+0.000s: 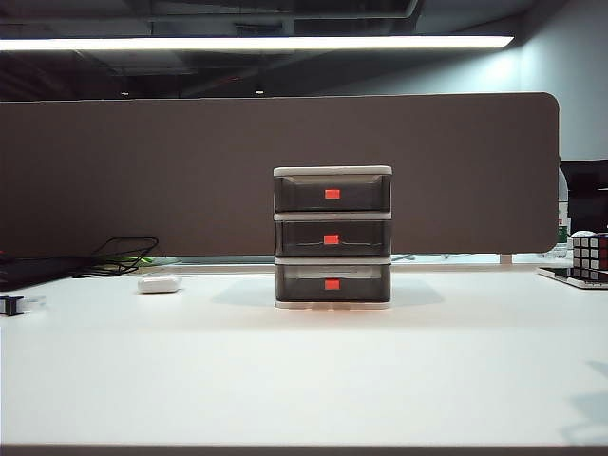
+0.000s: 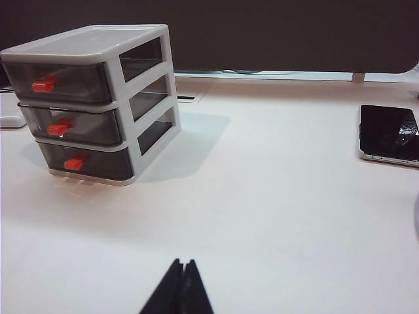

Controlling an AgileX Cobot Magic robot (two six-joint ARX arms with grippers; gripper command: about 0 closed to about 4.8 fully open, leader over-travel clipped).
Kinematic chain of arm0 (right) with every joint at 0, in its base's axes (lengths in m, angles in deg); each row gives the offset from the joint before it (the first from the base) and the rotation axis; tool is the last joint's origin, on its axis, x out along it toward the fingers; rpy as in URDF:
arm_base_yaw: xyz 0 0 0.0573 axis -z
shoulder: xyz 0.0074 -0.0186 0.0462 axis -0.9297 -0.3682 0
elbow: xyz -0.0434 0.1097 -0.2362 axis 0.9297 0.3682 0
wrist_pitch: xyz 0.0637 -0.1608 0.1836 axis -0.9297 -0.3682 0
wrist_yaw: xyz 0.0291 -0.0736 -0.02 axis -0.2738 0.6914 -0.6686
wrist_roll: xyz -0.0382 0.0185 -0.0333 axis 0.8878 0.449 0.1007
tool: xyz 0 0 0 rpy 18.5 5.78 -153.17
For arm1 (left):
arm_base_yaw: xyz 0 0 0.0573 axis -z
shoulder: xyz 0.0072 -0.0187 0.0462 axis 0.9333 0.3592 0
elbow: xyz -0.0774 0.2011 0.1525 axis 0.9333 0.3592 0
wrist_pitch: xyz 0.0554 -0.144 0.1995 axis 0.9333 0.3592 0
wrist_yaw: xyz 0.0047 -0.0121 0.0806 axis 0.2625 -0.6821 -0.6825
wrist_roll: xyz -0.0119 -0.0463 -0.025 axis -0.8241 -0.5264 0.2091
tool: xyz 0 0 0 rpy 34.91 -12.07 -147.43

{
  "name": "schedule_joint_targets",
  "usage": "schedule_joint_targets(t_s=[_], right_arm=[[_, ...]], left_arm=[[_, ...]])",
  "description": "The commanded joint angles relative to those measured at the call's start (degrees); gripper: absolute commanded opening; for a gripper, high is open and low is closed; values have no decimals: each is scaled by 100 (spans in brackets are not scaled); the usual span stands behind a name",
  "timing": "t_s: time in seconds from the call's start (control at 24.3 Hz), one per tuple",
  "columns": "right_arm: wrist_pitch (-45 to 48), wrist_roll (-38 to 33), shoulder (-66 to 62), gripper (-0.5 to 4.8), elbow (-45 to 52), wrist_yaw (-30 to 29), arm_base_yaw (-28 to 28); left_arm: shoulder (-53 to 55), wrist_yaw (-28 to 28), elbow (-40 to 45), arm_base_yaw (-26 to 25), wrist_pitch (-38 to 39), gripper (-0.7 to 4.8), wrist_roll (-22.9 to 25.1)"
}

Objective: Open the second layer of the drawer on the table, pick up the earphone case on the table and put it in, and finally close the drawer.

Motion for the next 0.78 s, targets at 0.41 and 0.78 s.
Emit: schedule_joint_targets(t_s=[0.41, 0.78], right_arm=[[101, 0, 11, -1, 37, 26, 4], [1113, -964, 11, -1, 37, -2109, -2]], left_arm=[[2, 24, -13, -9, -96, -5, -24], [2, 1388, -13, -7, -638, -5, -1456]])
